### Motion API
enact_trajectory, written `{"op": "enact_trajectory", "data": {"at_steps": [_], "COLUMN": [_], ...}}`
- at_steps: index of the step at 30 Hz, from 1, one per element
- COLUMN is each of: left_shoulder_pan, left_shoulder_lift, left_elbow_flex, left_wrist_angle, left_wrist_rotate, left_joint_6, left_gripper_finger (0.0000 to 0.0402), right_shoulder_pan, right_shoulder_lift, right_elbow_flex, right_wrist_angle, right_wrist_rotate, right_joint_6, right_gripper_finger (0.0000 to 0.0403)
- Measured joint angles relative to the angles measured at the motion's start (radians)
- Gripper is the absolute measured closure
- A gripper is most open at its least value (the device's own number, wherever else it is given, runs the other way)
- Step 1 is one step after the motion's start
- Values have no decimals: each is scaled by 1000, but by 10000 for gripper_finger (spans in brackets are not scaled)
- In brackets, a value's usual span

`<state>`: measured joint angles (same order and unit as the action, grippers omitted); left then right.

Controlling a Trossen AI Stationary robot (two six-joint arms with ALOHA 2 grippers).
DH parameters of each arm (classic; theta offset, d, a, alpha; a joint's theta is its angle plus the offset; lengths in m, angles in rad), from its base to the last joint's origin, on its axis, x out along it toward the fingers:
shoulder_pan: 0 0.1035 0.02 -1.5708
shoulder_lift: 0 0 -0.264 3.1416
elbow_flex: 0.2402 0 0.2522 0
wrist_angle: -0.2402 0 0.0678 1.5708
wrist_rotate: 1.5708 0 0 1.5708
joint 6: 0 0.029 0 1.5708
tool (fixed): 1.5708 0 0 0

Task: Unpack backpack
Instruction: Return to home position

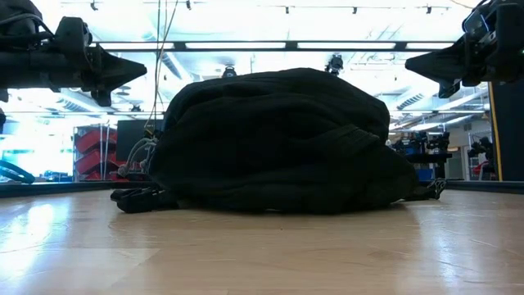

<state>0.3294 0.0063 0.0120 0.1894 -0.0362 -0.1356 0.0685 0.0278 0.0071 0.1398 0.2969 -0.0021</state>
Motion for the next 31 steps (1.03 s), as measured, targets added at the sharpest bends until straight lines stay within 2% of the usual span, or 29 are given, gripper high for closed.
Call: {"op": "enact_trajectory", "data": {"at_steps": [31], "left_shoulder_pan": [0], "left_shoulder_lift": [0], "left_elbow_flex": [0], "left_wrist_angle": [0], "left_wrist_rotate": [0], "left_joint_6": [0], "left_gripper_finger": [402], "right_shoulder_pan": [0], "right_shoulder_lift": [0], "right_elbow_flex": [0], "right_wrist_angle": [0], "right_wrist_rotate": [0], "right_joint_6": [0], "right_gripper_finger": [391]}}
